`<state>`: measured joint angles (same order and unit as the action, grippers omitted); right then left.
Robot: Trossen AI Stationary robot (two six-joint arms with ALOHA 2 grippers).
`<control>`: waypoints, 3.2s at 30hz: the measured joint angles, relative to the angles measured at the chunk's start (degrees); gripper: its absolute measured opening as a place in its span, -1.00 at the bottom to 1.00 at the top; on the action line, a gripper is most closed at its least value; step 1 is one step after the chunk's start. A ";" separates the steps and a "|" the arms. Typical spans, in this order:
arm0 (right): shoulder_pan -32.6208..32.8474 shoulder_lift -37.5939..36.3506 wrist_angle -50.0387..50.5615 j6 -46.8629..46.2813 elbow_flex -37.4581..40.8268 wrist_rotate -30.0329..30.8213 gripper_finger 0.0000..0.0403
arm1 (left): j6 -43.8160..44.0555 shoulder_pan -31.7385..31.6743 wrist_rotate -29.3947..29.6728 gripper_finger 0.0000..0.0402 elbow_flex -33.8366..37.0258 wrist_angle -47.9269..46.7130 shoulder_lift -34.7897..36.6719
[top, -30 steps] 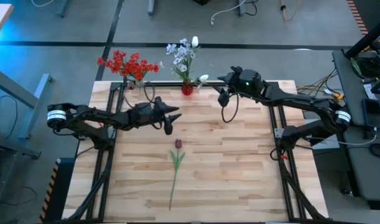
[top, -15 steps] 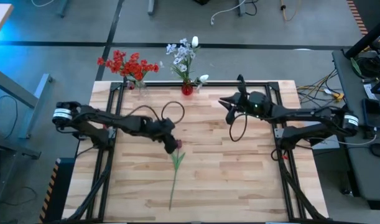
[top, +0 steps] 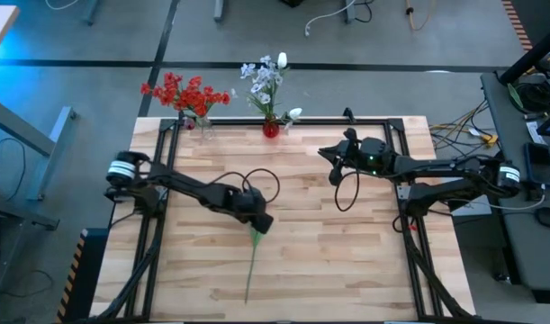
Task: Sort flowers into vase by color
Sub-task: Put the red flower into the transparent vase
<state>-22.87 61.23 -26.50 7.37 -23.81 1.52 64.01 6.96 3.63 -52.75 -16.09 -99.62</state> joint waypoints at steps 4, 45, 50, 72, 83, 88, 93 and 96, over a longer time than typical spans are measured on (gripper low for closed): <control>0.00 0.00 0.00 0.05 0.04 0.00 -0.83 | 0.00 -0.02 1.61 -0.25 -1.58 -1.00 -2.50; 0.02 0.02 -6.83 -2.91 0.20 -0.02 -0.83 | -83.67 -8.72 41.99 -1.00 27.20 58.76 53.23; 0.02 0.02 -6.93 -2.90 0.20 -0.02 -0.83 | -92.33 -15.29 33.95 -1.00 29.45 63.69 56.94; 0.00 0.04 -9.01 -0.70 -0.09 -0.02 -0.83 | -107.48 -36.78 10.59 -1.00 29.97 79.21 52.12; 0.00 0.04 -9.06 0.72 -0.09 -0.02 -0.83 | -103.16 -42.39 7.13 -1.00 29.99 81.90 46.28; 0.00 0.04 -9.37 0.77 -0.09 -0.02 -0.83 | -101.82 -43.54 7.20 -1.00 29.99 83.40 43.84; 0.00 0.04 -9.40 0.77 -0.09 -0.02 -0.83 | -100.91 -44.00 8.25 -1.00 30.07 84.00 41.78; 0.00 0.04 -9.39 0.77 -0.09 -0.02 -0.83 | -100.95 -44.02 10.77 -1.00 30.08 85.40 40.93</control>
<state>-22.87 61.28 -35.89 8.14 -23.90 1.50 -36.94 -37.06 14.40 -22.68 69.31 -58.70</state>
